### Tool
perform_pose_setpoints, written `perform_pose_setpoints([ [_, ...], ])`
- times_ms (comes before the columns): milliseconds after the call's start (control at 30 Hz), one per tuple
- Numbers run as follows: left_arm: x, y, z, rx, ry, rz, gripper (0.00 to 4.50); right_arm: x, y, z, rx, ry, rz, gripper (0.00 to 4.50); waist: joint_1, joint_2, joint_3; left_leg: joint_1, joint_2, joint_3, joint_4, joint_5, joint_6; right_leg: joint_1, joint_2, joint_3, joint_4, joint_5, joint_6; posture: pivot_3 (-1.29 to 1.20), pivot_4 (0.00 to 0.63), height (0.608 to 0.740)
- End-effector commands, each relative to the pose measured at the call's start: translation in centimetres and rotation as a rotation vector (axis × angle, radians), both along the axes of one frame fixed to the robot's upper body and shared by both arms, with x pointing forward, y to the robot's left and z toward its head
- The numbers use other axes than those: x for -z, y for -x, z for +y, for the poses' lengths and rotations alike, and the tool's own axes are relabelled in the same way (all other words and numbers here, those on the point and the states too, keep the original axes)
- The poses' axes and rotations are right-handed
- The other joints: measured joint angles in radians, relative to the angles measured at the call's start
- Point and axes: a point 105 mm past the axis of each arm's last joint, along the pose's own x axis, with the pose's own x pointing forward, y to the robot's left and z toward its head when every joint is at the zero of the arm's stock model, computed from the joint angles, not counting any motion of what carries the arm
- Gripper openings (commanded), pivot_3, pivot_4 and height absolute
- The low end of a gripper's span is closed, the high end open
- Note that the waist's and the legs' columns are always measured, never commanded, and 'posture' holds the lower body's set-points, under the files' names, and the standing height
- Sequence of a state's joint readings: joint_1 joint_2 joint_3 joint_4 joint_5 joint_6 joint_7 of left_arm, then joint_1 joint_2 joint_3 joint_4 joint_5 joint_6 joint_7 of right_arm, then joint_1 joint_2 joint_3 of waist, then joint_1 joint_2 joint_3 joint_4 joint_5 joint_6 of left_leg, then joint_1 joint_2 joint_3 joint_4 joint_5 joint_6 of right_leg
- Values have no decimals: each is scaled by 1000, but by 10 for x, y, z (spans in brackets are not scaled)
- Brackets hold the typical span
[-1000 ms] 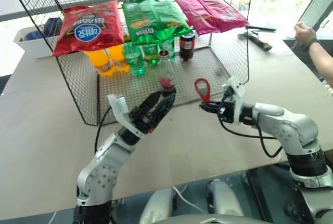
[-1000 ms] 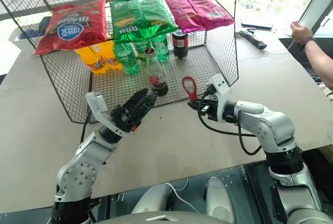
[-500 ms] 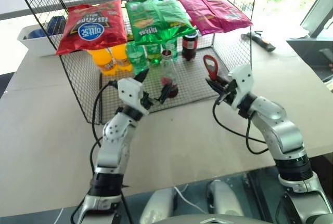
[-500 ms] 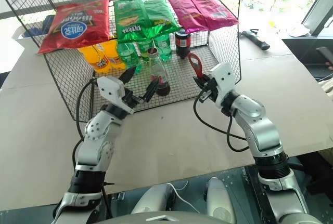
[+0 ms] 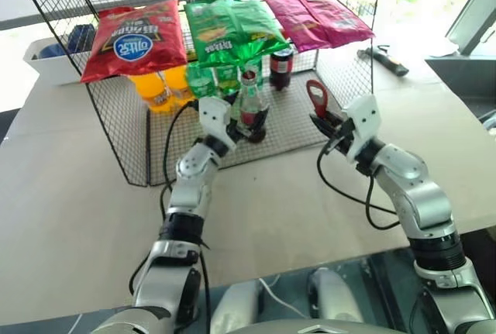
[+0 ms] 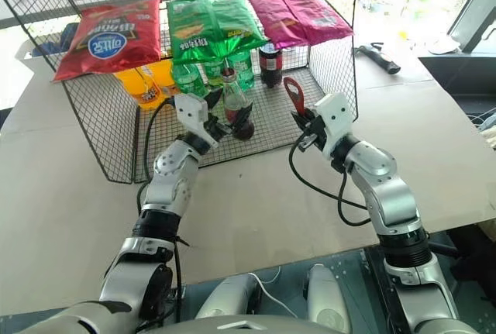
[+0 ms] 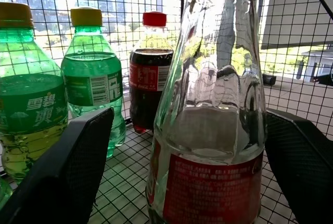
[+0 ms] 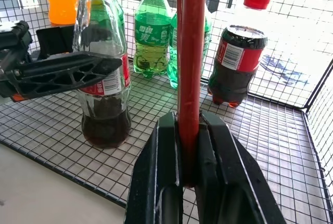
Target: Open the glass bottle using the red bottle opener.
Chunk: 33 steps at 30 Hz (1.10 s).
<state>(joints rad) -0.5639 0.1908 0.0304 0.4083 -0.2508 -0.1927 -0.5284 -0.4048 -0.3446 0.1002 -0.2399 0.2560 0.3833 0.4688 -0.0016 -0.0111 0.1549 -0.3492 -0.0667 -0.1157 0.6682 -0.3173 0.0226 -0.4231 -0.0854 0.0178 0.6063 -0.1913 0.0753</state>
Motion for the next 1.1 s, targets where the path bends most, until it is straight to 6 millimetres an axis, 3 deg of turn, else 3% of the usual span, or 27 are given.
perform_pose_setpoints([
  [33,-11,-2,-6,24,8,-47,4460,-20,6,-2,9,-25,-88,0,-1,0,0,0,0,0,0,0,0,0,0,0,0,0,0,0,150,739],
  [167,-9,-5,-11,34,21,-40,4460,-20,5,-3,13,-25,-90,0,-4,0,0,0,0,0,0,0,0,0,0,0,0,0,0,0,150,739],
  [267,-11,-8,-12,29,50,-45,3733,-20,6,-2,10,-23,-96,0,-5,0,0,0,0,0,0,0,0,0,0,0,0,0,0,0,150,739],
  [300,-12,-8,-12,33,56,-44,3079,-21,6,-1,8,-22,-98,0,-5,0,0,0,0,0,0,0,0,0,0,0,0,0,0,0,150,739],
  [367,-11,-6,-12,37,42,-46,2628,-21,6,-1,6,-20,-98,0,-6,0,0,0,0,0,0,0,0,0,0,0,0,0,0,0,150,739],
  [600,-16,14,-7,57,-8,-65,2626,-20,6,3,-6,-15,-99,0,-12,0,0,0,0,0,0,0,0,0,0,0,0,0,0,0,150,739],
  [800,-32,56,-11,175,-61,-52,2626,-22,5,3,-3,-22,-104,0,-12,0,0,0,1,0,0,0,0,-1,0,1,1,0,0,0,150,739],
  [967,-30,83,-16,254,-103,-8,2626,-21,4,4,-5,-28,-101,0,-10,0,0,-2,2,0,0,0,0,-2,0,1,2,0,0,0,150,739],
  [1100,-17,91,-20,267,-88,24,2626,-21,3,9,-20,-34,-100,0,-9,0,0,-2,1,0,0,0,0,-2,0,1,1,0,0,0,150,739],
])
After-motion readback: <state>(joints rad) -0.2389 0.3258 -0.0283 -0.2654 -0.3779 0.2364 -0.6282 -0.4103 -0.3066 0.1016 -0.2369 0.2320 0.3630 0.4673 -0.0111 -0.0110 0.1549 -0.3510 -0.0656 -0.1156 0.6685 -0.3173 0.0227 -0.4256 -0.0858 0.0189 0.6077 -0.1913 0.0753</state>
